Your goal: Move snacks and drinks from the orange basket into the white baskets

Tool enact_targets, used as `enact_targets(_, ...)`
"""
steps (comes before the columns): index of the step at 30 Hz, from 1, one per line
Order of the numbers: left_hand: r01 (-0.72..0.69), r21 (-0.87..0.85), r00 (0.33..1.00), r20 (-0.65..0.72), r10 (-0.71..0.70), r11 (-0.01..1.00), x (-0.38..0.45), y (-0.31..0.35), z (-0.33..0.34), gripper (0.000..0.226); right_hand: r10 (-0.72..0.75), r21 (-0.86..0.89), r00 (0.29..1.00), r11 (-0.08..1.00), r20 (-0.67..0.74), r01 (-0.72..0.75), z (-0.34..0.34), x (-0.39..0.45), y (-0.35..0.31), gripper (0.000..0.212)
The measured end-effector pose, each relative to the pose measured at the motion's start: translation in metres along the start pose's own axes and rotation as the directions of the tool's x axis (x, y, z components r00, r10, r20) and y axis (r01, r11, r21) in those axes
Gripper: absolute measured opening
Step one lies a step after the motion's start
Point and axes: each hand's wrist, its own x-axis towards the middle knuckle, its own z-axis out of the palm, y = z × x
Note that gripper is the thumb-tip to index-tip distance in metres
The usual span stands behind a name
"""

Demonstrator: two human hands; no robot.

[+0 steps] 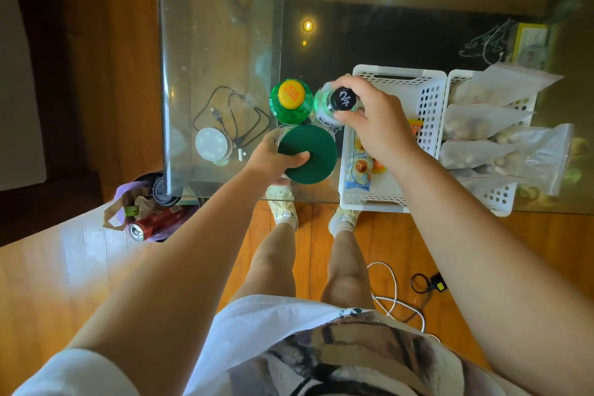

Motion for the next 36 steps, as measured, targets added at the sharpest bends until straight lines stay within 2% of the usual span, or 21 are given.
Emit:
enact_targets(19,0.004,0.021,1.0,-0.01,-0.004,1.0,0.001,0.001,0.004,0.067,0.005,0.037,0.999,0.999,0.047,-0.006,-0.003,0.003,0.002,0.038)
enact_targets(24,0.021,-0.002,1.0,-0.017,-0.022,1.0,0.001,0.001,0.005,0.068,0.009,0.044,0.999,0.999,0.049,-0.012,0.002,0.003,0.006,0.044)
enact_targets(31,-0.043,0.049,0.992,-0.115,0.048,0.998,-0.003,-0.001,0.01,0.063,0.119,0.162,0.991,0.978,0.06,-0.128,0.011,-0.008,0.013,0.063)
enact_targets(36,-0.046,0.067,0.973,-0.223,0.06,0.997,-0.016,0.0,0.006,0.069,0.176,0.332,0.979,0.922,0.1,-0.2,0.001,-0.035,0.014,0.059)
